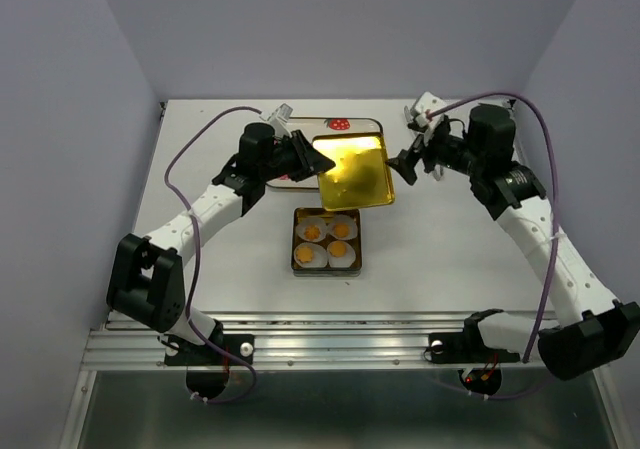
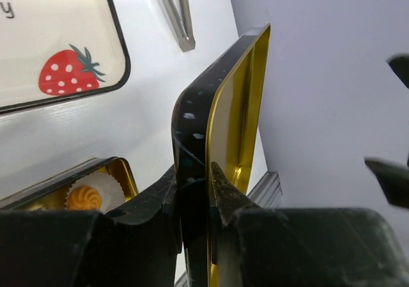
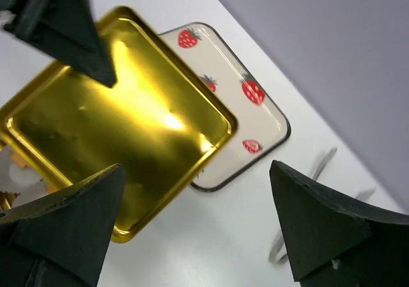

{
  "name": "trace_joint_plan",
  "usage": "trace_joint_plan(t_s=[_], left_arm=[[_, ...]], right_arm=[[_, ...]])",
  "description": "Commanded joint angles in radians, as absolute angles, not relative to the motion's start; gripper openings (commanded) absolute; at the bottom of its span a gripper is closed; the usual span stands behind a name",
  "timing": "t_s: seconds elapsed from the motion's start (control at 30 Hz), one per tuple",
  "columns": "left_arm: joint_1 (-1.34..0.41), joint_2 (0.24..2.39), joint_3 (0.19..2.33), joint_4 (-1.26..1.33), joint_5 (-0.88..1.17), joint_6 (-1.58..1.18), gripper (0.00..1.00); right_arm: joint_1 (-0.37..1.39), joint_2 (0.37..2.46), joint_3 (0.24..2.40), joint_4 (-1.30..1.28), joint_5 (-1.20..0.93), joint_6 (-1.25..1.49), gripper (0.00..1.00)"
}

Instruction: Pack the cookies

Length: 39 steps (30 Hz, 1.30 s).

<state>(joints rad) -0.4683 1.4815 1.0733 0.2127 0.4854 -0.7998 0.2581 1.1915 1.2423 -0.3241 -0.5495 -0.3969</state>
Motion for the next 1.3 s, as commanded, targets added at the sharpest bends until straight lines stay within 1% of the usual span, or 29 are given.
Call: trace_joint_plan(t_s=[0.0,0.03,0.13,0.23,0.33,0.43,0.67,0.7,0.83,0.9,0.93,0.97,1.0,1.13,1.17,1.23,1.27], left_arm=[[-0.428,1.428,1.114,0.172,0.508,-0.909,0.0],[-0.411,1.427,1.112,0.155,0.508,-0.948,0.0],[-0.399,1.419,1.1,0.149,0.497,-0.991,0.0],[-0.393,1.407,1.092,0.124,0.454,-1.022,0.0],[-0.393,1.394,1.072,0.144,0.451,-1.049,0.0],[-0.394,1.385,1.062,0.15,0.445,-1.071,0.0],[-0.4,1.379,1.04,0.141,0.472,-1.095,0.0],[-0.4,1.382,1.04,0.138,0.479,-1.098,0.0],[-0.402,1.387,1.039,0.121,0.495,-1.095,0.0],[-0.402,1.388,1.04,0.104,0.494,-1.092,0.0],[-0.402,1.387,1.043,0.098,0.494,-1.091,0.0],[-0.4,1.388,1.045,0.095,0.495,-1.089,0.0],[-0.402,1.39,1.051,0.088,0.495,-1.083,0.02],[-0.402,1.391,1.057,0.08,0.492,-1.08,0.04],[-0.4,1.39,1.055,0.08,0.494,-1.078,0.07],[-0.402,1.387,1.057,0.08,0.492,-1.078,0.12],[-0.402,1.384,1.055,0.08,0.495,-1.077,0.22]], right_arm=[[0.483,1.253,1.317,-0.444,-0.497,-0.824,1.0],[0.571,1.287,1.316,-0.478,-0.401,-0.859,1.0],[0.643,1.31,1.267,-0.465,-0.313,-0.965,1.0],[0.678,1.296,1.226,-0.425,-0.316,-1.038,1.0],[0.728,1.279,1.162,-0.44,-0.308,-1.113,1.0],[0.753,1.284,1.129,-0.417,-0.281,-1.135,1.0],[0.775,1.344,1.069,-0.126,-0.169,-1.066,1.0],[0.784,1.348,1.052,-0.098,-0.166,-1.065,0.98],[0.793,1.361,1.014,0.035,-0.118,-1.081,0.86],[0.793,1.364,1.0,0.054,-0.107,-1.092,0.8],[0.793,1.365,0.999,0.051,-0.11,-1.094,0.73],[0.793,1.364,0.997,0.055,-0.113,-1.092,0.7],[0.793,1.361,0.989,0.06,-0.123,-1.086,0.62],[0.793,1.33,0.965,0.072,-0.15,-1.074,0.53],[0.793,1.322,0.95,0.09,-0.161,-1.065,0.45],[0.793,1.306,0.942,0.098,-0.173,-1.048,0.38],[0.793,1.301,0.939,0.106,-0.179,-1.045,0.33]])
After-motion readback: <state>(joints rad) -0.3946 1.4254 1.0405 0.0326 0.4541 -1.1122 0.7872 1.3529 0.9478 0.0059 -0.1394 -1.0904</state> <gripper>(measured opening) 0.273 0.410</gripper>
